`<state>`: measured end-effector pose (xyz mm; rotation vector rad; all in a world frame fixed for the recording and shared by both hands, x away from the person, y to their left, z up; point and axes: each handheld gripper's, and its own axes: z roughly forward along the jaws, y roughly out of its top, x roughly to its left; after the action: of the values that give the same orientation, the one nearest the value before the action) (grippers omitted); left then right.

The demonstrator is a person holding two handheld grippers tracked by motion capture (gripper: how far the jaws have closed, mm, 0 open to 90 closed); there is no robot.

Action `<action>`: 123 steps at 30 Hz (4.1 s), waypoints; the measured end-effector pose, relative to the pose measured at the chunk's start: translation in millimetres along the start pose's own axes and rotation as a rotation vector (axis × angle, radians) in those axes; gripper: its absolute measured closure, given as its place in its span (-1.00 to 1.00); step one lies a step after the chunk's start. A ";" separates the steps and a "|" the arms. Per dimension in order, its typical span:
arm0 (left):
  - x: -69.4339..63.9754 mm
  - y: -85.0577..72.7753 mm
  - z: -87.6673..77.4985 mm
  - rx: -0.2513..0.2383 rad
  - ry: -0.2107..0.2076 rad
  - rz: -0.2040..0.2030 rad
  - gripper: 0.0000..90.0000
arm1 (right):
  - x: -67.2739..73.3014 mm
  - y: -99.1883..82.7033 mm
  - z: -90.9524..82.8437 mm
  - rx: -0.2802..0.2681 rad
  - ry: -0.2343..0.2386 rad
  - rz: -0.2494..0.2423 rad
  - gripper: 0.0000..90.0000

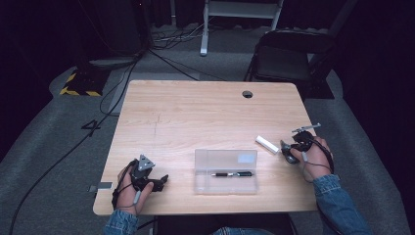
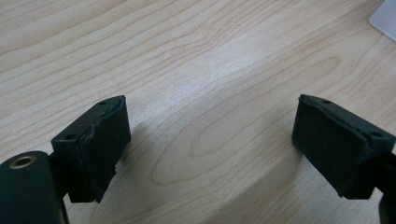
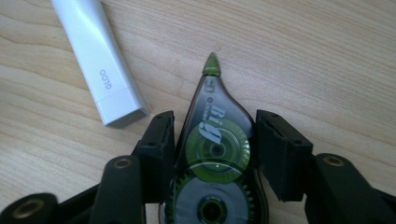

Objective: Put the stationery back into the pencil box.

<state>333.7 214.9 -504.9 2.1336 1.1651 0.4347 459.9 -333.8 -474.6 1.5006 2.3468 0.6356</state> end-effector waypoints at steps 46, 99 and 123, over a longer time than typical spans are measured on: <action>0.0 0.0 0.0 0.000 -0.001 -0.001 -0.73 | 36.7 17.7 -69.1 -0.161 0.147 -0.097 0.18; 0.0 0.0 0.0 0.000 0.000 0.000 -0.73 | 150.7 15.3 -68.8 -0.117 0.456 -0.485 0.17; 0.1 0.0 0.0 0.000 0.001 0.001 -0.73 | 171.5 4.2 -28.4 -0.030 0.491 -0.633 0.17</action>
<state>333.8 215.0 -504.9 2.1341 1.1647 0.4358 378.3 -182.5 -448.2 0.5409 2.9301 0.9202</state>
